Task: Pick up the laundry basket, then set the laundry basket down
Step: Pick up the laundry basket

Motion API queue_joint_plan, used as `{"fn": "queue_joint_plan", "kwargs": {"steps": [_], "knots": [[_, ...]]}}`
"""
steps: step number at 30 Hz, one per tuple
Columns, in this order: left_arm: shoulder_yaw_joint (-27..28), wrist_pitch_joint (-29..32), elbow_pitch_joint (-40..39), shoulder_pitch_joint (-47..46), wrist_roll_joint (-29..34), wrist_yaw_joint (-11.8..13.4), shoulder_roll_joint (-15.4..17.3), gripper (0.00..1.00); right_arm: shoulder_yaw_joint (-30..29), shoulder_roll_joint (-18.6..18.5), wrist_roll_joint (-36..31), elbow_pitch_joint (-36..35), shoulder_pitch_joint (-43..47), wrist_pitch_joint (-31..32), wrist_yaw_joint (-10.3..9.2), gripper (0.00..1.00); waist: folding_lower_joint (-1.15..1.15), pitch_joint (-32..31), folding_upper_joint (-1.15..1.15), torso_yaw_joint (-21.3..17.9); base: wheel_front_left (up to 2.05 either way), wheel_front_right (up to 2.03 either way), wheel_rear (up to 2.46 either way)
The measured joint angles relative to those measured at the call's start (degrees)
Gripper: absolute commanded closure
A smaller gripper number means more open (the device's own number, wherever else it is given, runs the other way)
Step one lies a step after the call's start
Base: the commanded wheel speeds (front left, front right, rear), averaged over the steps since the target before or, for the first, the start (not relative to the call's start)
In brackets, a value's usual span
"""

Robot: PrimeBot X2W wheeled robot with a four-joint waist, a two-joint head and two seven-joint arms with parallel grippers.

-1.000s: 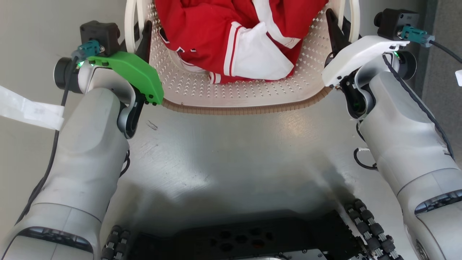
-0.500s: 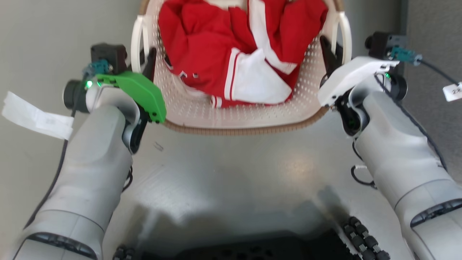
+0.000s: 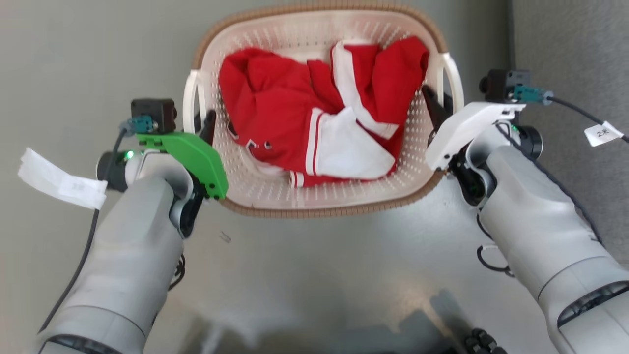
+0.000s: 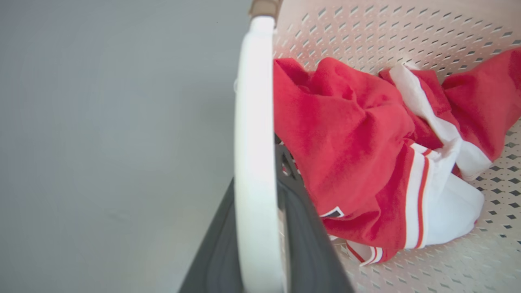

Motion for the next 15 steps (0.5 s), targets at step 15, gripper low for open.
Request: {"fn": "queue_joint_plan", "kwargs": {"steps": [15], "knots": [[-4.0, 4.6, 1.4, 6.0, -5.1, 0.0, -0.3, 1.0, 3.9, 0.0, 5.3, 2.1, 5.9, 5.1, -0.01, 1.0, 0.0, -11.0, 0.0, 1.3, 0.0, 0.0, 0.0]]}}
